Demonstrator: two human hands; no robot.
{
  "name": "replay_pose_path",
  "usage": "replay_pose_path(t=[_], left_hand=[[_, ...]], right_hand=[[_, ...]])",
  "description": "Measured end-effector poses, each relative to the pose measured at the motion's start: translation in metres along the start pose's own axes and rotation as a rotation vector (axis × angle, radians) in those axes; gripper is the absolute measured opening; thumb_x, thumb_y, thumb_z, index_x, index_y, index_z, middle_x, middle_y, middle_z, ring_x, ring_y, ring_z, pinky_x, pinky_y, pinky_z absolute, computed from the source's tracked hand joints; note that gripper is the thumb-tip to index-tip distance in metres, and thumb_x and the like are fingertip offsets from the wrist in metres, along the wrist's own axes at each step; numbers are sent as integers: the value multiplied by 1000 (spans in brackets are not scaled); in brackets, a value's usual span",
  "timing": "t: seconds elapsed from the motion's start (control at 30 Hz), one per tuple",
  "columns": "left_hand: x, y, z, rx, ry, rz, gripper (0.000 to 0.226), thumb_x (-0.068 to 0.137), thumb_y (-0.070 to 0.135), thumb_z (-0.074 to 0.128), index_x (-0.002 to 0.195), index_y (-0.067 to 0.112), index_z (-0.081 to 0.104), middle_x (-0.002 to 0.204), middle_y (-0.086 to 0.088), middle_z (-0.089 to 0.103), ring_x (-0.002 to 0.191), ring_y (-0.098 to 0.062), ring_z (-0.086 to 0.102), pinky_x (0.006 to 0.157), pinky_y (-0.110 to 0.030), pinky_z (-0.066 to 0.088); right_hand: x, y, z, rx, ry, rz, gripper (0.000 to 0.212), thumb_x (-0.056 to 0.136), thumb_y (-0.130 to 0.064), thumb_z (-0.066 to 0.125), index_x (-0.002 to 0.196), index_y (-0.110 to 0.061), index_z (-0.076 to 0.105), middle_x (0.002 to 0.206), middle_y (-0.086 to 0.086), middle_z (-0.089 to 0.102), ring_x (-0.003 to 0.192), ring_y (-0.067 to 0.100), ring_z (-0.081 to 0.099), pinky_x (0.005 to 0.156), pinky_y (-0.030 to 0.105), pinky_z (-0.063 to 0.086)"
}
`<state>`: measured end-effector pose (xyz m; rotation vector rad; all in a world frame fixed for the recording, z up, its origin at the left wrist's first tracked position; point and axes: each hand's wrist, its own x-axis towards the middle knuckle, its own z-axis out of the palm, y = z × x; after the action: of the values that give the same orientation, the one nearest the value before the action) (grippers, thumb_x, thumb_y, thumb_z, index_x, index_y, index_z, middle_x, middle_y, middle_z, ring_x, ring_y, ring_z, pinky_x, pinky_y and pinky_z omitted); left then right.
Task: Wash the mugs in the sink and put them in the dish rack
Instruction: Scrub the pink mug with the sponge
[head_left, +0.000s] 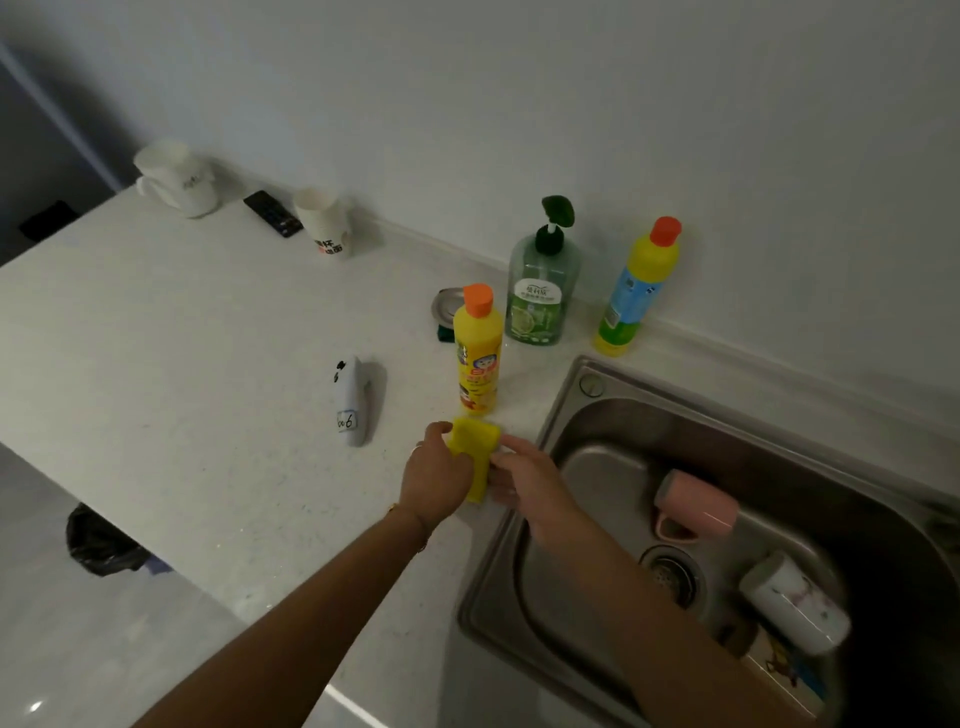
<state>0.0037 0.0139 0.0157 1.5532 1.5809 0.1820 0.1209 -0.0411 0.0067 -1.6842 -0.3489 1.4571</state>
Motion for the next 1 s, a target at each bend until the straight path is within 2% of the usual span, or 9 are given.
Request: replay_pose_path(t=[0.1,0.2,0.27,0.4,0.5,0.67,0.77,0.87,1.0], left_hand=[[-2,2,-1,-189,20,-77,55,96,14,61,149,13,45,117,-10,62,102,-24,58,82,-31,44],[-5,2,2,-347,-18,-123,26,96,9,63,122,8,67,124,-18,67,101,-27,60,84,-38,52],[-12,8,6,-434,-66,-145,12,97,10,63,109,12,65,119,-20,68,101,-31,63,92,-48,57],[-24,33,18,-576,-178,-100,31,99,16,63,129,9,57,124,-16,65,113,-36,64,98,-55,55],[-26,68,20,-705,-234,-37,47,89,27,70,133,13,58,127,-16,66,114,-35,65,98,-60,54],[-13,137,17,-900,-253,41,16,104,11,52,112,19,63,114,-11,70,99,-26,69,85,-47,59],[-5,176,8,-1129,-306,1,25,107,13,47,129,14,60,111,-8,70,103,-27,68,79,-43,60],[3,204,-1,-1317,-303,-109,36,110,20,42,144,10,47,132,-15,61,124,-34,58,93,-46,50],[18,222,-8,-1433,-248,-165,46,111,31,37,149,6,43,137,-19,56,107,-32,62,81,-44,53]], right_hand=[[5,8,2,-25,32,-16,31,80,-32,65,108,-45,65,128,3,65,113,26,65,101,49,53],[-10,1,-2,-91,63,-73,30,93,-26,61,118,-43,62,129,1,62,116,25,61,102,50,51],[-22,-5,-10,-146,84,-105,29,97,-24,58,120,-42,60,129,2,60,116,23,59,104,50,49],[-39,-25,-40,-278,134,-180,25,101,-26,54,121,-38,62,123,3,63,110,21,61,98,47,53],[-48,-59,-65,-392,178,-325,23,99,-34,54,118,-36,67,117,-3,68,105,15,65,95,46,55],[-54,-149,-87,-650,308,-600,30,97,-16,55,120,-26,70,112,-8,69,100,7,60,91,26,47],[-43,-202,-88,-728,299,-700,36,98,-10,49,125,-21,69,122,-6,69,107,7,61,96,25,46],[-22,-241,-88,-807,279,-763,47,92,1,43,129,-17,67,131,1,66,122,16,59,103,27,44],[-4,-275,-86,-1016,166,-751,65,85,9,40,140,-20,57,148,1,54,135,21,49,111,31,39]])
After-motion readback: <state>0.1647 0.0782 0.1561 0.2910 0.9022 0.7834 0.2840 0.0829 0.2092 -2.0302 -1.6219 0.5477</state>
